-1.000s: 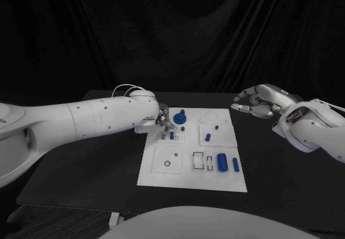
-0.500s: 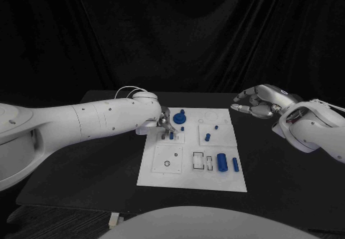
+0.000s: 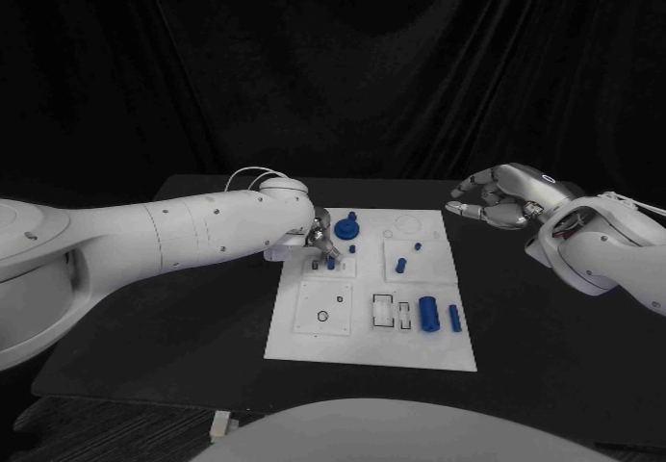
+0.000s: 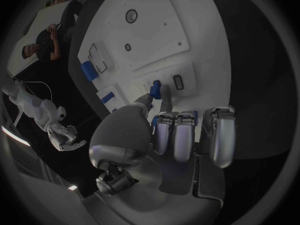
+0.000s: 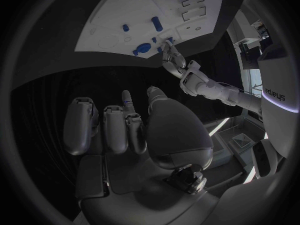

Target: Assemble the parts on the task board

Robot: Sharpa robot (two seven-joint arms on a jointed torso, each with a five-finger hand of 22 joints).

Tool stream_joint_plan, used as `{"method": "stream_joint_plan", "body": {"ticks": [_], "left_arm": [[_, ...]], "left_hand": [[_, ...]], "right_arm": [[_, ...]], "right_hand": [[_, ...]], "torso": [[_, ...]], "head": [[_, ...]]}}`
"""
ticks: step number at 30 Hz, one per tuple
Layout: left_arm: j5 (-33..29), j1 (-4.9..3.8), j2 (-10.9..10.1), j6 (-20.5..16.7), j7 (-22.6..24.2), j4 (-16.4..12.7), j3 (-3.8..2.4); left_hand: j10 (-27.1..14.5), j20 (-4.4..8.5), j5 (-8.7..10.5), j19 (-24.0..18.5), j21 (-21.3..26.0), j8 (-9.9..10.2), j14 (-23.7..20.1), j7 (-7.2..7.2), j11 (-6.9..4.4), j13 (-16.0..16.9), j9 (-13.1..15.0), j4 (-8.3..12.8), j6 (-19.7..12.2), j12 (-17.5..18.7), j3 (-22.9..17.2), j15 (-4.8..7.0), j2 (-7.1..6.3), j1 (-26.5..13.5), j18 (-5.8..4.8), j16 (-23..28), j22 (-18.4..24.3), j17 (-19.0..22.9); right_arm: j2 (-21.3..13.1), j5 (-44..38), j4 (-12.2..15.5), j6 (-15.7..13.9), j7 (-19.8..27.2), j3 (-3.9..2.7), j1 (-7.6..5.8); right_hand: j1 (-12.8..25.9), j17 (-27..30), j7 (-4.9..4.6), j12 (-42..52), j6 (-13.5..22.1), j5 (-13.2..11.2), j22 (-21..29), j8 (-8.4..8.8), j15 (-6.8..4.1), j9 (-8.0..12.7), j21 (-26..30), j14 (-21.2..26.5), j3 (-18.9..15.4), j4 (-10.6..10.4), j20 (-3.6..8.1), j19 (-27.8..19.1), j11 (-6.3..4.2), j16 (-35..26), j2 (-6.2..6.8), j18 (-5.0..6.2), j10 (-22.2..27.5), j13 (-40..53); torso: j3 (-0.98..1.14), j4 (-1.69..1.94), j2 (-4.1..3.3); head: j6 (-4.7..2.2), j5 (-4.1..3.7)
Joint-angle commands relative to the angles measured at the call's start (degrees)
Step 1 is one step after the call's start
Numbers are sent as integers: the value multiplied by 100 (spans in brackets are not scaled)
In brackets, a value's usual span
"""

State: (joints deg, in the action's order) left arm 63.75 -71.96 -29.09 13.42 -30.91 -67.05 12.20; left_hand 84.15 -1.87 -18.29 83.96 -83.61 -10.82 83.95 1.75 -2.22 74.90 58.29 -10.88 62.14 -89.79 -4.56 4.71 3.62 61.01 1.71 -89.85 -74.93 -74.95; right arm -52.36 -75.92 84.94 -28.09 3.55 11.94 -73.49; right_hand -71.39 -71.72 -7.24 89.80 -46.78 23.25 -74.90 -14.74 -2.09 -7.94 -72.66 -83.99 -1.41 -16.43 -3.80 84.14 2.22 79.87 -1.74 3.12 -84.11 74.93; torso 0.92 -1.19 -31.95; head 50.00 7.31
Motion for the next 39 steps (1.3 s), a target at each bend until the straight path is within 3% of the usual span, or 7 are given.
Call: {"method": "stream_joint_plan", "body": {"ticks": [1,4,6,10,16,25,39], "left_arm": [[-14,12,13,96,94,1,-5],[-14,13,11,102,104,-1,-5],[-14,14,10,104,112,-3,-5],[-14,14,11,98,134,-8,-5],[-14,15,-16,-27,213,-66,-5],[-15,15,-214,-488,268,-357,-5],[-14,15,-587,-1396,302,-840,-3]], "left_hand": [[585,-8,-228,103,31,64,605,-28,11,1510,-33,100,43,-21,-162,-14,-8,128,30,-15,-1112,-1505],[585,-1,-229,103,36,112,605,-36,1,1510,-59,213,50,-21,-425,-4,-62,196,30,-15,-1119,-1505],[585,10,-494,107,38,137,605,-49,-10,1510,-61,385,70,-21,-760,6,-188,260,29,-15,-1128,-1505],[585,21,-487,112,43,147,605,-56,-11,1510,-38,514,99,-21,-1215,3,-340,154,30,-15,-1140,-1505],[585,29,-543,129,44,100,605,-67,-30,1510,82,872,153,-21,-2071,24,-605,-92,25,-15,-1167,-1505],[585,39,-571,150,32,41,605,-74,-43,1510,194,1140,159,-21,-2449,34,-686,-139,19,-15,-1188,-1505],[585,39,-534,144,46,61,605,-52,-31,1510,216,1194,84,-21,-2539,32,-704,-164,22,-15,-1186,-1505]], "right_arm": [[-8,-10,9,38,-98,-4,17],[-5,-10,6,46,-104,-4,18],[0,-10,3,51,-107,-4,20],[7,-10,-3,56,-109,-4,22],[8,-10,-4,63,-119,-4,25],[-7,-10,-2,66,-143,-4,25],[-14,-10,-2,45,-160,-4,26]], "right_hand": [[-52,3,-20,20,-10,16,-973,21,33,5,30,-265,-13,12,-45,16,41,-31,-27,82,-589,1507],[-79,8,-18,20,-18,82,-969,24,31,18,46,-266,-9,19,-44,13,39,-32,-31,85,-589,1507],[-85,14,-18,20,-20,96,-968,24,31,21,50,-266,-8,20,-43,12,38,-35,-32,86,-589,1507],[-98,20,-18,20,-23,133,-965,27,30,28,61,-265,-7,21,-43,10,38,-38,-32,87,-589,1507],[-106,20,-18,20,-26,160,-963,29,30,34,71,-266,-6,21,-42,7,38,-37,-34,89,-589,1507],[-116,47,-18,20,-29,185,-954,30,29,38,101,-261,-3,22,-42,-2,38,-52,-35,95,-589,1507],[-121,81,-19,20,-29,198,-945,31,29,41,131,-255,-2,23,-42,-11,38,-72,-35,102,-589,1507]], "torso": [[1,1,2],[1,0,3],[1,0,2],[2,1,3],[2,0,2],[1,1,3],[2,1,5]], "head": [[0,-1],[0,3],[0,4],[0,9],[0,9],[0,-7],[0,16]]}}
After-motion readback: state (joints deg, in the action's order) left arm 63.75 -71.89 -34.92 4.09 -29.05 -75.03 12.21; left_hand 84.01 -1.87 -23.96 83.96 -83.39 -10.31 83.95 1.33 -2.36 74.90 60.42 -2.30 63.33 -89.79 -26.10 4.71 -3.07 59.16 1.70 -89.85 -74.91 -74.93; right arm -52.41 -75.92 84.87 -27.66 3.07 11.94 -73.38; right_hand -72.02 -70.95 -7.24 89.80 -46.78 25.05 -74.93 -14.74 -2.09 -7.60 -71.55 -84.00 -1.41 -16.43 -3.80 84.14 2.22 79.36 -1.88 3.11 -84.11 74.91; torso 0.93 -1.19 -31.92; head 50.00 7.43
